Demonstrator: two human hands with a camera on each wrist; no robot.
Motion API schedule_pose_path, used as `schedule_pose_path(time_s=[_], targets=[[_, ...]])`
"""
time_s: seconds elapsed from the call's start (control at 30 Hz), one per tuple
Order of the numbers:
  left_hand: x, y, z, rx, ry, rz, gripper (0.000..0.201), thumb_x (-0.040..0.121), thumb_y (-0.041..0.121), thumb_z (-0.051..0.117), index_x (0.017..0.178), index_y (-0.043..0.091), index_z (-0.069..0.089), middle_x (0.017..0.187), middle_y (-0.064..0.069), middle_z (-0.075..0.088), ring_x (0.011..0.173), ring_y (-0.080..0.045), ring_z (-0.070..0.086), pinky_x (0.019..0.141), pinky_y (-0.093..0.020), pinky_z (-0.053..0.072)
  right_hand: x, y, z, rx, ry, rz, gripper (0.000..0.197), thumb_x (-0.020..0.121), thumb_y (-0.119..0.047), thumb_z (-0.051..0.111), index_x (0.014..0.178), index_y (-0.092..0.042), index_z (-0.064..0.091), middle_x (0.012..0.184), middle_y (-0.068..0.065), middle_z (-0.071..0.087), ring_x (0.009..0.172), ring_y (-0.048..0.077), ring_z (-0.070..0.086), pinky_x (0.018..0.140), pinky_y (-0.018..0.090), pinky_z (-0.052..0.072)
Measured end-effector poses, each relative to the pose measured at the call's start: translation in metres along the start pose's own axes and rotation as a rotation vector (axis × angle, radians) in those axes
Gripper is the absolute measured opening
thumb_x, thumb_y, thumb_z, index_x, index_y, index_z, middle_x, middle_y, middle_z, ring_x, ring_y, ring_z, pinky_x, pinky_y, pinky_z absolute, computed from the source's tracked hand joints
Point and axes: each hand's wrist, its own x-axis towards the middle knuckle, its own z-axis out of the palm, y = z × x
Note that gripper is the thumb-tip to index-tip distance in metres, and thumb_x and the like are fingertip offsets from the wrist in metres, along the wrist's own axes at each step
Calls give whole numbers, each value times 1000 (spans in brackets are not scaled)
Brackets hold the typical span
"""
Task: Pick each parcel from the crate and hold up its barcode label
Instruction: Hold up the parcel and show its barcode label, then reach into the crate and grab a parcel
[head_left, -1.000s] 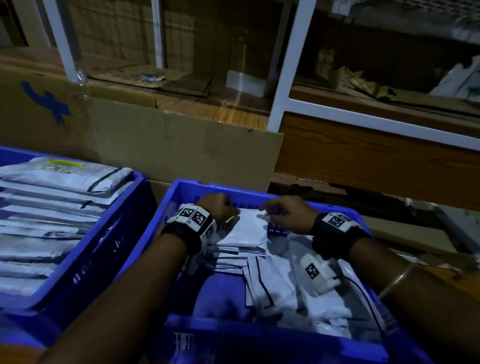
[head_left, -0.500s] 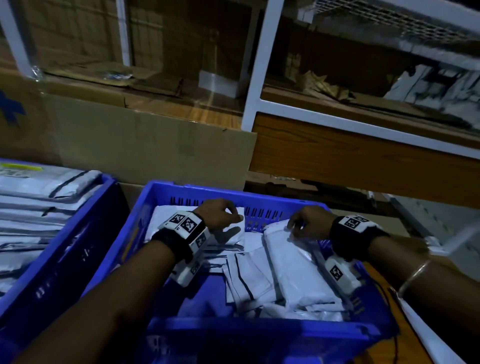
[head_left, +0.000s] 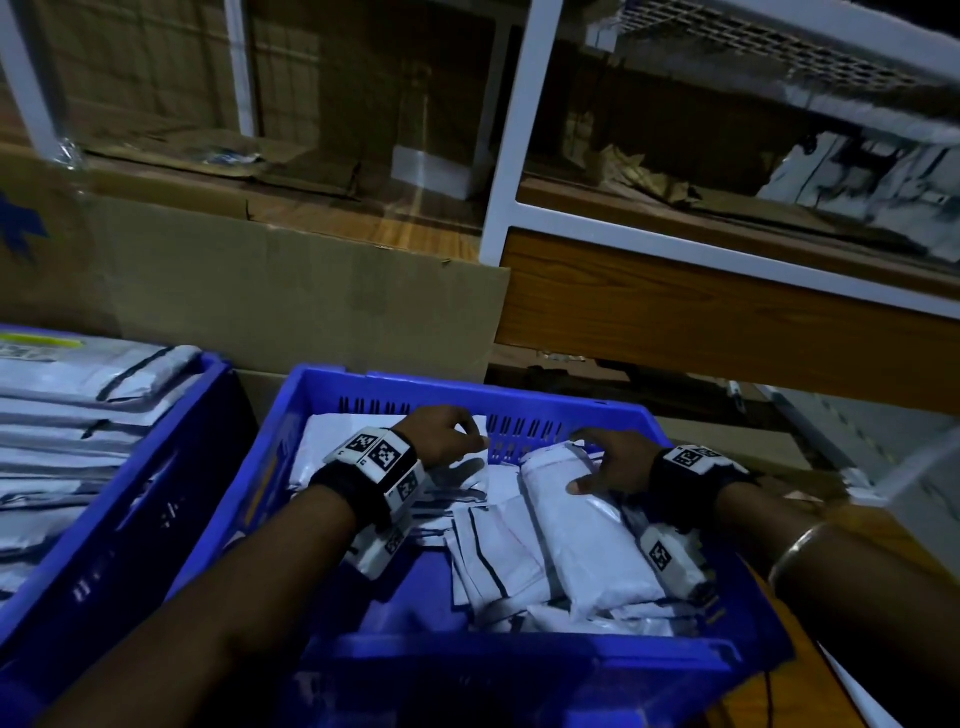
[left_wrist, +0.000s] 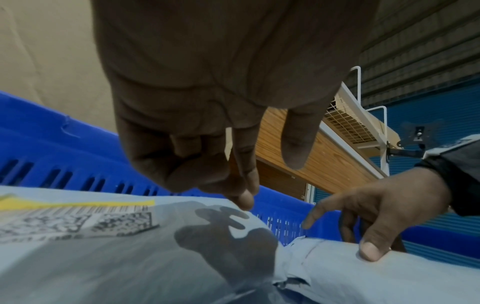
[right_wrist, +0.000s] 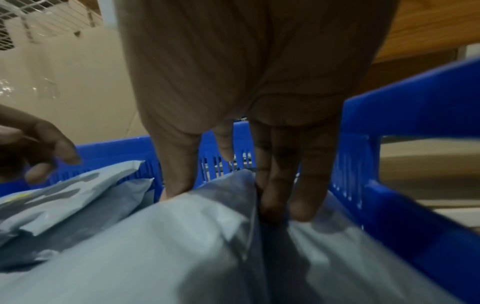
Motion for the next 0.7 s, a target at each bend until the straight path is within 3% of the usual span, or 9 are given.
schedule_pose_path(time_s=[0.23, 0.27, 0.33, 0.4, 0.47, 0.5, 0.57, 0.6, 0.7], targets=[[0, 0, -2, -32, 14, 13, 29, 91, 39, 62, 103, 14, 70, 91, -5, 72, 82, -15, 64, 71, -25, 44, 4, 1, 5, 154, 38, 19, 91, 74, -45, 81, 147, -22, 33, 147, 5, 45, 129, 24, 48, 106, 35, 40], [0, 0, -2, -51, 23, 17, 28, 91, 38, 62, 102, 13, 70, 87, -3, 71, 76, -13, 64, 68, -24, 45, 4, 0, 2, 213, 63, 11, 90, 72, -41, 83, 146, -23, 34, 140, 5, 52, 123, 25, 53, 101, 36, 45], [1, 1, -1, -137, 40, 27, 24, 91, 32, 64, 99, 11, 70, 82, -3, 70, 65, -11, 63, 59, -19, 47, 0, -3, -6, 329, 99, -11, 89, 71, -34, 86, 144, -26, 35, 109, -1, 60, 101, 24, 60, 76, 36, 55], [0, 3, -2, -228, 67, 41, 19, 92, 29, 63, 93, 11, 69, 83, -7, 71, 59, -13, 62, 48, -14, 43, -6, -11, -19, 399, 136, -53, 93, 66, -38, 88, 143, -23, 37, 96, -6, 56, 92, 21, 60, 60, 31, 53], [-2, 7, -3, -303, 79, 41, 19, 93, 29, 61, 91, 11, 67, 80, -8, 71, 56, -15, 62, 42, -15, 39, -14, -21, -34, 399, 187, -136, 101, 49, -60, 89, 133, -17, 52, 105, -4, 64, 96, 20, 64, 69, 35, 55], [-3, 9, -4, -354, 71, 33, 22, 95, 31, 59, 92, 10, 66, 78, -8, 71, 54, -16, 62, 41, -16, 38, -17, -25, -42, 387, 208, -177, 92, 49, -61, 88, 124, -15, 62, 108, -3, 68, 98, 19, 66, 78, 39, 57], [-6, 17, -6, -515, 30, 1, 34, 97, 37, 53, 97, 5, 63, 75, -12, 70, 50, -21, 63, 41, -18, 36, -25, -37, -54, 364, 244, -239, 54, 64, -39, 89, 109, -15, 73, 108, -3, 72, 97, 16, 68, 88, 44, 55], [-9, 21, -8, -611, 8, -19, 41, 98, 42, 49, 99, 3, 61, 74, -14, 69, 48, -23, 62, 41, -19, 37, -27, -41, -58, 348, 266, -271, 45, 68, -33, 89, 107, -15, 74, 107, -3, 73, 96, 14, 68, 88, 43, 54], [-16, 30, -11, -868, -33, -73, 51, 96, 56, 40, 100, 9, 57, 76, -22, 64, 48, -27, 62, 42, -21, 43, -37, -60, -66, 189, 343, -343, 53, 69, -37, 86, 117, -20, 70, 113, -4, 72, 97, 13, 67, 86, 40, 55]])
